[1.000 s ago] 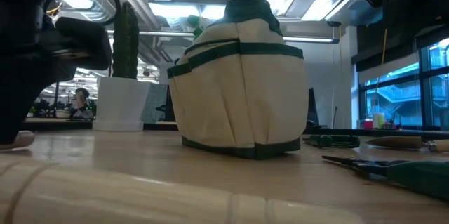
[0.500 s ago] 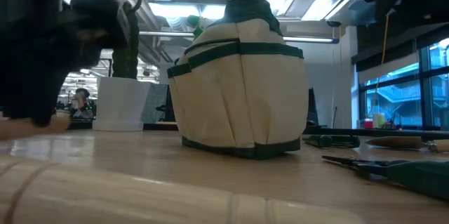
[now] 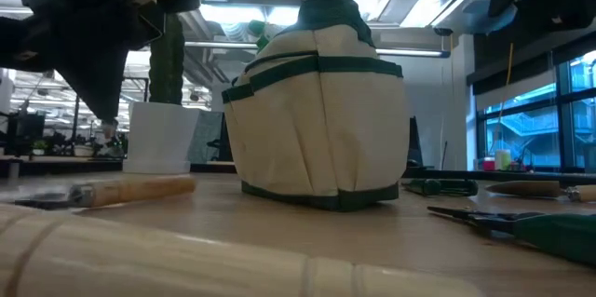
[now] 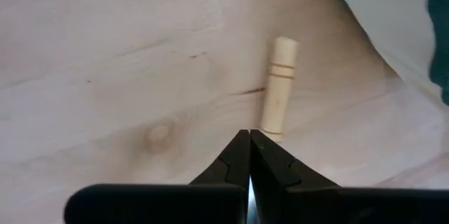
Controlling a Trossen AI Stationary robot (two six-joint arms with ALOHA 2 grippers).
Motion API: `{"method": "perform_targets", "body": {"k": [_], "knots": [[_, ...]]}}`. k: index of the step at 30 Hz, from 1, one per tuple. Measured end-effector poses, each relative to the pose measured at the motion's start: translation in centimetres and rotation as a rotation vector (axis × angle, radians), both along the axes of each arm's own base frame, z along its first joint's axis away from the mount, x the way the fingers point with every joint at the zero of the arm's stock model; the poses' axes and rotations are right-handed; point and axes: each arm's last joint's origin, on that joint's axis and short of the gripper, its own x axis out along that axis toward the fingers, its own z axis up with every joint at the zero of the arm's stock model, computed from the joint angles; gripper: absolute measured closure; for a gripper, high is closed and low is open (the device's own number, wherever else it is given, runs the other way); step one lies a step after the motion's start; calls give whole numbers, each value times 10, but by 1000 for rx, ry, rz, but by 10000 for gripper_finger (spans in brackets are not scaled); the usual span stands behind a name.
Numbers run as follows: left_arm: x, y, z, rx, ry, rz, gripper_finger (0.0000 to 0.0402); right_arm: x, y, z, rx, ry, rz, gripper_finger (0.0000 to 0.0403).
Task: Pick & Place Garden tools in Gardening bag
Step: Put the left trowel into the gardening bag
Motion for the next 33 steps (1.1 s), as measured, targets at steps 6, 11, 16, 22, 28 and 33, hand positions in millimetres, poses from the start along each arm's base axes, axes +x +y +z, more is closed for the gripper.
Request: {"method": "perform_targets", "body": {"k": [6, 11, 16, 22, 28, 33], "knots": [[1, 1, 0, -8, 1, -15, 400, -1, 2, 0, 0, 0, 11, 201], [2, 0, 1, 2, -15, -53, 401, -1, 3, 0, -14, -5, 3, 201], [8, -3, -1, 5, -49, -102, 401, -1, 2, 0, -21, -8, -5, 201], [25, -11, -16, 21, -81, -173, 400, -1, 2, 0, -25, -11, -15, 201], [44, -21, -17, 176, 46, -270, 399, -1, 2, 0, -17, -12, -27, 201], [63, -29, -7, 193, 26, -358, 396, -1, 2, 0, -14, -12, -33, 201]]}}
